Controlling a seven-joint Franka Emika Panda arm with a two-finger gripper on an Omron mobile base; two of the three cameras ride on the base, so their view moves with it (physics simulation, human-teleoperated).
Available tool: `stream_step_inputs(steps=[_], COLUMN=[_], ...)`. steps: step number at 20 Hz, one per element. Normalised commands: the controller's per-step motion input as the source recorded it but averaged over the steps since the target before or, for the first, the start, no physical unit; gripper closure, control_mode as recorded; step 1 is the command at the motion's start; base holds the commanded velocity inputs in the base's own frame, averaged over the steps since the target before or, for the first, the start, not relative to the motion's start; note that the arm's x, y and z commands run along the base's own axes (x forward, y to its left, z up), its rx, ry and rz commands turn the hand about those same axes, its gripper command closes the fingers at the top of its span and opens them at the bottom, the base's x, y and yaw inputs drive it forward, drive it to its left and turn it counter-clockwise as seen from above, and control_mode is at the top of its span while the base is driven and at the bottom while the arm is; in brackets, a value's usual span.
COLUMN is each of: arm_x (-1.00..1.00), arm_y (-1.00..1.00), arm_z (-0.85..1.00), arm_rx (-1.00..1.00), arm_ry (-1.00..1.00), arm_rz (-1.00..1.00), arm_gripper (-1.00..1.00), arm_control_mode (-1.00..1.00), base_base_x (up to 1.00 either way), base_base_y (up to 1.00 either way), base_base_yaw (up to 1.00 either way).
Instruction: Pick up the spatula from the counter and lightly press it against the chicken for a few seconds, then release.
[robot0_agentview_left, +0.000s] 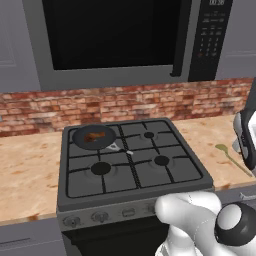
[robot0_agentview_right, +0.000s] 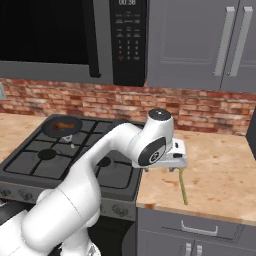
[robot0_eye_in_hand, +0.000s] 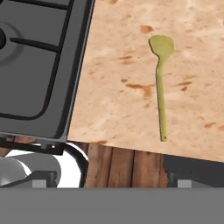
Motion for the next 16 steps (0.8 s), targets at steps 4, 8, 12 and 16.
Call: stream_step_inputs(steps=[4,8,12,16], arm_x=[0.12,0.1,0.08,0.04], arm_y=[-0.03,-0.01,-0.03,-0.07], arm_z=[-0.22,-0.27,-0.22,-0.18], arm_rx=[0.0,0.0,0.0,0.0], arm_ry=[0.06,0.04,0.03,0.0], arm_rz=[0.0,0.0,0.0,0.0], arm_gripper=[-1.0,-1.0,-1.0,-1.0], arm_control_mode=[-1.0,-1.0,-1.0,-1.0], base_base_x=[0.0,0.0,0.0,0.0], base_base_y=[0.0,0.0,0.0,0.0], base_base_yaw=[0.0,0.0,0.0,0.0])
